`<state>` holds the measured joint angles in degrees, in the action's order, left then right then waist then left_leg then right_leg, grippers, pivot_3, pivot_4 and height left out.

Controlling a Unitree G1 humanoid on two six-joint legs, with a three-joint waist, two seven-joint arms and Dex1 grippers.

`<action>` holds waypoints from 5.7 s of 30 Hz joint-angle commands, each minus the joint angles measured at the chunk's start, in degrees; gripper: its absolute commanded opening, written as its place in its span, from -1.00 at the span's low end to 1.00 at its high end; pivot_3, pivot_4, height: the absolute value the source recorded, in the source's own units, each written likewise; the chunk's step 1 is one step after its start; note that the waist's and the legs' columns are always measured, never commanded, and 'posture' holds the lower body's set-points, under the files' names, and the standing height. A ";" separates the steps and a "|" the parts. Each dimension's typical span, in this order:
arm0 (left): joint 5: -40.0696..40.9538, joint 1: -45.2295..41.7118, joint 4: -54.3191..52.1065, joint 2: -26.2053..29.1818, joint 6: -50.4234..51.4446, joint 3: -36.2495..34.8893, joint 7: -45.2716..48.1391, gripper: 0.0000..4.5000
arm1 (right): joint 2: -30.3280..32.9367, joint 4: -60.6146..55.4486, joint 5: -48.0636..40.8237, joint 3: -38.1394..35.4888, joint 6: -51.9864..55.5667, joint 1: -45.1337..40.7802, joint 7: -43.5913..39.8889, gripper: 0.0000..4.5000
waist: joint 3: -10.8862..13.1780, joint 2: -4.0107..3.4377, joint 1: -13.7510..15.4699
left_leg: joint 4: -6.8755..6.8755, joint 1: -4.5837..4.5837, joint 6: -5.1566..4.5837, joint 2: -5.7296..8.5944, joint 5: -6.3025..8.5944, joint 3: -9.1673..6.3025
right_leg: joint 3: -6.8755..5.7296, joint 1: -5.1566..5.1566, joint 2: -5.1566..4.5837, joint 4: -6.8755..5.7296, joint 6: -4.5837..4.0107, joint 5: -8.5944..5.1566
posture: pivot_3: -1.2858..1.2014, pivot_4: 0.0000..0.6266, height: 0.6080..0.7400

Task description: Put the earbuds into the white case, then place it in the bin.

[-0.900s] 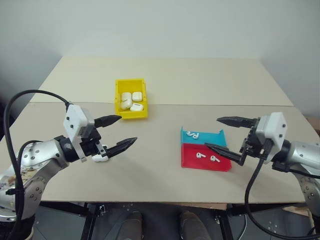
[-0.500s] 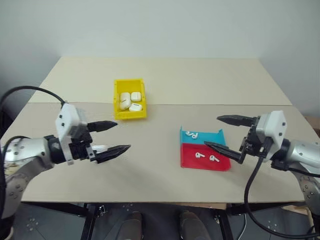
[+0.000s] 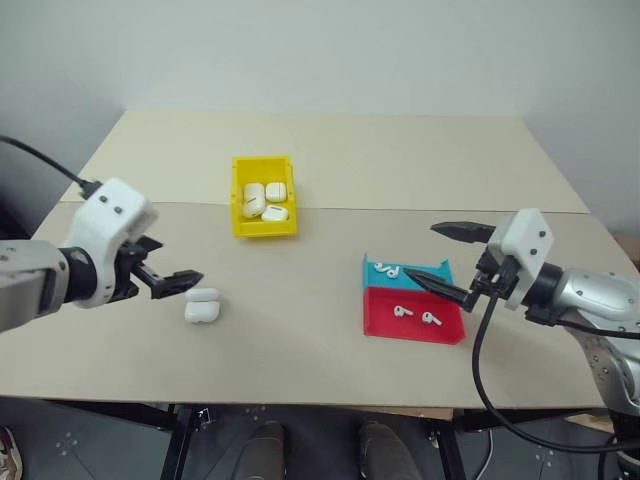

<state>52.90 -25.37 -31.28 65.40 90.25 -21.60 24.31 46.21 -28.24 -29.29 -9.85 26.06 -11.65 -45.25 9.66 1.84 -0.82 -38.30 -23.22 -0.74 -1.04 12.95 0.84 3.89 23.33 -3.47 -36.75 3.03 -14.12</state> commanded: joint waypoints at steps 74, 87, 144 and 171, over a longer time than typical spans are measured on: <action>60.10 -0.20 14.10 -25.66 -35.27 21.52 -116.81 0.24 | 5.06 -3.33 -8.36 -7.35 8.41 -0.39 -2.68 1.00 | 0.02 0.14 1.51 | 0.03 0.06 0.31 0.56 -0.12 -0.52 | -0.17 -0.20 -0.58 0.07 -0.29 0.31 | 0.03 -0.52 1.00; 32.38 -22.16 10.50 7.20 -2.56 33.91 -27.94 0.24 | 2.56 -4.36 -8.41 -6.17 7.37 0.64 0.14 1.00 | 0.05 0.14 0.82 | 0.27 0.02 0.33 0.58 -0.12 -0.03 | -0.28 -0.07 -0.49 0.10 -0.25 0.11 | 0.03 -0.52 1.00; -69.24 -33.06 61.83 -15.80 -104.07 55.25 67.74 0.99 | -6.18 -18.17 -6.71 -5.51 5.13 12.25 9.91 1.00 | 0.03 0.10 -0.03 | -0.61 -1.05 -0.05 0.07 0.07 -0.04 | -0.15 0.80 0.03 -0.34 -0.28 0.27 | 0.03 -0.52 1.00; -72.34 -29.33 60.40 -17.80 -101.43 52.08 66.00 0.23 | -6.11 -19.51 -8.56 -6.30 5.76 13.67 9.87 1.00 | -0.09 -0.09 0.03 | -0.62 -0.93 -0.05 0.08 0.06 -0.03 | -0.14 0.69 0.02 -0.38 -0.29 0.28 | 0.03 -0.52 1.00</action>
<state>-19.49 -55.28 30.04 47.26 -11.88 32.13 91.56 39.81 -45.66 -37.04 -14.35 32.63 1.90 -35.91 9.57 1.75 -0.80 -38.92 -24.15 -0.79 -0.97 13.01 0.81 3.75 24.02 -3.45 -37.13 2.74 -13.84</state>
